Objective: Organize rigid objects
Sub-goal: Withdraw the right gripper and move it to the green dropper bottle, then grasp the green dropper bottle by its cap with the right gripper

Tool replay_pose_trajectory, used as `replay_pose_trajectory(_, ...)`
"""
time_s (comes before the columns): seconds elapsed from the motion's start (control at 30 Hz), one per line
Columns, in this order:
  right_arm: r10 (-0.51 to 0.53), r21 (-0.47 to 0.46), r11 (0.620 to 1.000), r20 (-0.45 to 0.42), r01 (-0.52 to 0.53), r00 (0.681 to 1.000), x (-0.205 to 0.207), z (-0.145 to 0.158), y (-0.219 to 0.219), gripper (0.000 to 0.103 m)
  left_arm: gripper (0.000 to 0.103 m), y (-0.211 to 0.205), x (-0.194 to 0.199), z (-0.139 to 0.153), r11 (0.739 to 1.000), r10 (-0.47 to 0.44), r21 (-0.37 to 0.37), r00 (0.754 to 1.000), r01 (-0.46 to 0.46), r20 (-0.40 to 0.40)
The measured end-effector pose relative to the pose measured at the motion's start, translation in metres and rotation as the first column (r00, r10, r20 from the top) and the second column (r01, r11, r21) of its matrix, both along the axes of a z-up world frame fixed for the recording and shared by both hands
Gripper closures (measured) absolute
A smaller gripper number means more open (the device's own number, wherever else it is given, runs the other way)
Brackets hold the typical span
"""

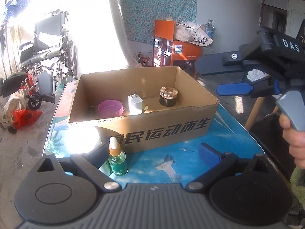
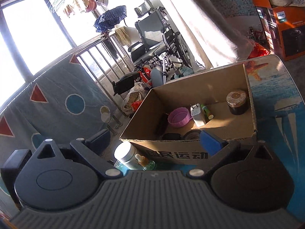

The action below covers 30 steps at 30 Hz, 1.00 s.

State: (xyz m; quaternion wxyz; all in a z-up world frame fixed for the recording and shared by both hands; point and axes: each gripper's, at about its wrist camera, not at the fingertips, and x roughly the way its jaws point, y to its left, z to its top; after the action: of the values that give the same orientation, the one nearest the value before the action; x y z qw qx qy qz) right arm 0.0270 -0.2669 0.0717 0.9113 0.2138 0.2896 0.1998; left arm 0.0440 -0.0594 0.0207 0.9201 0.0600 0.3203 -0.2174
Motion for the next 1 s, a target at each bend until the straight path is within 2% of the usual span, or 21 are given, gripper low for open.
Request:
replay_pose_trajectory(0.2, 0.074, -0.051, 0.996, -0.047, -0.076, 0.996, 0.026, -0.017, 0.043, 0.005, 0.004, 0.003, 0.001, -0.036, 0.996, 0.051, 0.068, 0.999, -0.052, 0.017)
replay_pose_trajectory(0.3, 0.123, -0.113, 0.985, -0.073, -0.131, 0.990, 0.038, -0.027, 0.070, 0.011, 0.009, 0.005, 0.007, -0.053, 0.994, 0.058, 0.093, 0.998, -0.059, 0.011)
replay_pose_trajectory(0.37, 0.150, -0.170, 0.972, -0.089, -0.163, 0.985, 0.045, -0.032, 0.087, 0.020, 0.013, 0.007, 0.012, -0.062, 0.995, 0.060, 0.087, 0.998, -0.059, -0.008)
replay_pose_trajectory(0.5, 0.197, -0.286, 0.933, -0.097, -0.217, 0.976, 0.057, -0.041, 0.119, 0.036, 0.030, 0.012, 0.019, -0.077, 0.997, 0.060, 0.051, 0.997, -0.057, -0.049)
replay_pose_trajectory(0.53, 0.204, -0.320, 0.920, -0.101, -0.226, 0.974, 0.060, -0.043, 0.127, 0.043, 0.034, 0.012, 0.022, -0.081, 0.997, 0.063, 0.049, 0.996, -0.060, -0.061)
replay_pose_trajectory(0.57, 0.208, -0.343, 0.910, -0.105, -0.231, 0.973, 0.063, -0.045, 0.132, 0.052, 0.035, 0.013, 0.025, -0.085, 0.997, 0.066, 0.050, 0.996, -0.062, -0.067)
replay_pose_trajectory(0.73, 0.235, -0.387, 0.882, -0.137, -0.270, 0.962, 0.078, -0.057, 0.144, 0.071, 0.039, 0.014, 0.032, -0.098, 0.995, 0.081, 0.071, 0.995, -0.077, -0.054)
replay_pose_trajectory(0.87, 0.243, -0.413, 0.867, -0.141, -0.280, 0.960, 0.086, -0.061, 0.149, 0.078, 0.039, 0.013, 0.037, -0.104, 0.994, 0.080, 0.080, 0.996, -0.076, -0.046)
replay_pose_trajectory(1.0, 0.250, -0.413, 0.865, -0.137, -0.285, 0.958, 0.092, -0.063, 0.150, 0.080, 0.039, 0.010, 0.042, -0.110, 0.995, 0.081, 0.070, 0.995, -0.077, -0.057)
